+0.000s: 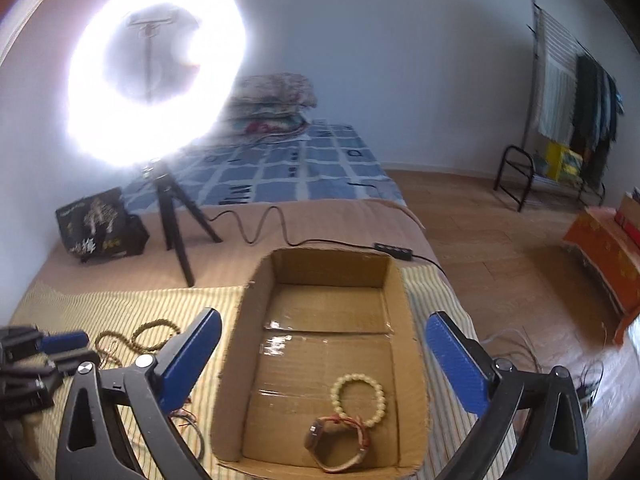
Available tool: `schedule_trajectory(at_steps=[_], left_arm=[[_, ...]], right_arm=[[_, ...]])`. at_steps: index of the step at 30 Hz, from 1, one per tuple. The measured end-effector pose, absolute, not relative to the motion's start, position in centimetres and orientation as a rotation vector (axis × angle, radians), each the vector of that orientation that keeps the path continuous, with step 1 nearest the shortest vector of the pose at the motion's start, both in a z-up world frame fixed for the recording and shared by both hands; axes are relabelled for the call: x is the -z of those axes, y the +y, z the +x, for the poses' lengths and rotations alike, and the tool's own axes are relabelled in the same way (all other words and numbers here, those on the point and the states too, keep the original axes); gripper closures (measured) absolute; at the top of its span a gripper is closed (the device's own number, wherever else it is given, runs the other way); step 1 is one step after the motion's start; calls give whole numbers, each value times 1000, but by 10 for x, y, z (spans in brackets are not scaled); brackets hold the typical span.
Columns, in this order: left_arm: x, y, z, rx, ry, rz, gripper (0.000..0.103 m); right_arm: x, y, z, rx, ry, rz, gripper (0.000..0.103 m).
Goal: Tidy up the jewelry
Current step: 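Move both open tools back over the necklaces on the sheet, then grasp the white pearl necklace with the left tool while the right grasps the brown bead necklace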
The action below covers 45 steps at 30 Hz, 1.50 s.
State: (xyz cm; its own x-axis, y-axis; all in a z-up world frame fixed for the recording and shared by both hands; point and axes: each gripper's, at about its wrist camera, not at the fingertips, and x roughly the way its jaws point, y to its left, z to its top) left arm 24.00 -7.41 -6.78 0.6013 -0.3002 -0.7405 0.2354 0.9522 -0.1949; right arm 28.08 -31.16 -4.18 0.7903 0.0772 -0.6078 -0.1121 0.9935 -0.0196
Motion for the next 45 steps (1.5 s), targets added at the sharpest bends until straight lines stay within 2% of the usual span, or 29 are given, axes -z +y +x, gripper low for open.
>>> schedule_trajectory(at_steps=[9,17,31,45], left_arm=[[82,9,239,196,917,-153,69],[104,50,238,172,976,-199,69],[133,49,228,234,1056,-198,69],[153,33,239,276,1103,-223,69]], right_arm=[[44,-265,294,-217,718,-94,0],[58,-216,308,-343,810,-91,0],[117,-144,343,-455,1034,-104,2],[165,-127,363,-463,1167,-134,5]])
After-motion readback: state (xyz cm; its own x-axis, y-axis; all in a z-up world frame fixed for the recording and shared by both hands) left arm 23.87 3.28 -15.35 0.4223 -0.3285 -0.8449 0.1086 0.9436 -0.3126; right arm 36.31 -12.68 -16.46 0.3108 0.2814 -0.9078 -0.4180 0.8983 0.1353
